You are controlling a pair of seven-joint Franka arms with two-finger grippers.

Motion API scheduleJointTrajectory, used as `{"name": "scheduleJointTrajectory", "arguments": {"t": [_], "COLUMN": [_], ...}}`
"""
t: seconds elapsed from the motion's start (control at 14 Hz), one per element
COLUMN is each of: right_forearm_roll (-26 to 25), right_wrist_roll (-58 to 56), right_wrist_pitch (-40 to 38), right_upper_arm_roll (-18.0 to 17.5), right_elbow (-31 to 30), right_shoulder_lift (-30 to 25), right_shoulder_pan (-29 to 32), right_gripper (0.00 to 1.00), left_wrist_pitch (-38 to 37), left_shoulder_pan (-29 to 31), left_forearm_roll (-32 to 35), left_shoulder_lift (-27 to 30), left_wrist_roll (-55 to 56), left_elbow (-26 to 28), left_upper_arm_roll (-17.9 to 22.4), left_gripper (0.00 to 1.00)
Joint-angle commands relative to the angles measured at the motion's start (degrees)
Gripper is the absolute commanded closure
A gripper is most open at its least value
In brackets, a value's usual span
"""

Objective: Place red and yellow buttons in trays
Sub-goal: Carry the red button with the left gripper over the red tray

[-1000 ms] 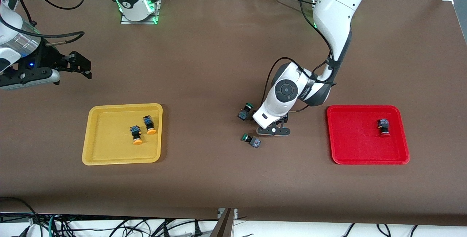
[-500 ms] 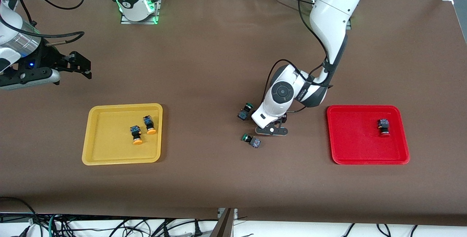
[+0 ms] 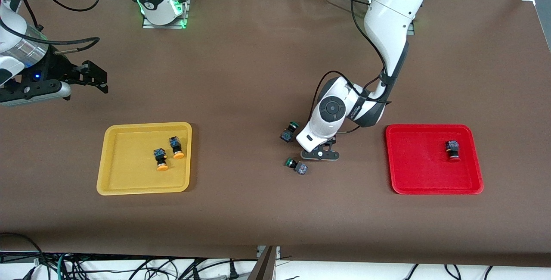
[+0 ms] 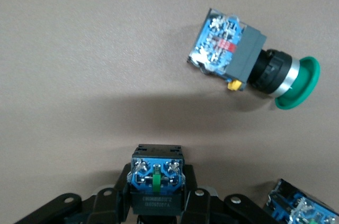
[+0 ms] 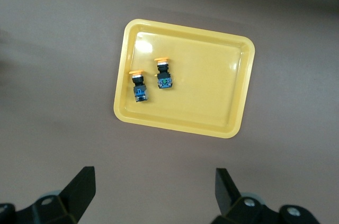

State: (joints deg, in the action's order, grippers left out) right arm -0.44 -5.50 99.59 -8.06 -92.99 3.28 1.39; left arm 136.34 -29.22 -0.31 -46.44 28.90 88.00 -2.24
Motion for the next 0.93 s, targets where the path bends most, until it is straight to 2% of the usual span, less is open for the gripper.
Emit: {"name": "scheduleJointTrajectory", "arguments": {"t": [0.0,0.36,0.57,0.86], "right_forearm_roll": [0.3,0.3,0.3,0.3], "right_wrist_roll": [0.8,0.8,0.8,0.8], "right_wrist_pitch": [-0.7,-0.7,-0.8,-1.0], "right_upper_arm_roll": [-0.4,-0.4,-0.4,-0.4], "right_elbow": [1.2,1.2,1.2,1.2], "right_shoulder_lift": [0.3,0.3,0.3,0.3], "right_shoulder_pan": [0.2,0.2,0.2,0.1], "right_gripper": [0.00,0.00,0.00,0.00], "left_wrist_pitch": [-0.3,-3.4,-7.8,-7.9], "left_shoulder_pan": [1.5,11.1,18.4,26.3], "left_forearm_roll": [1.2,1.3,1.2,0.7], "left_shoulder_lift": [1.2,4.9,6.8,7.0], "left_wrist_roll": [0.5,-3.4,-12.4,-24.1], "left_elbow": [-0.5,-0.3,-0.3,0.4], "left_upper_arm_roll": [0.8,0.8,0.7,0.2], "left_gripper": [0.74,0.74,0.74,0.74]}}
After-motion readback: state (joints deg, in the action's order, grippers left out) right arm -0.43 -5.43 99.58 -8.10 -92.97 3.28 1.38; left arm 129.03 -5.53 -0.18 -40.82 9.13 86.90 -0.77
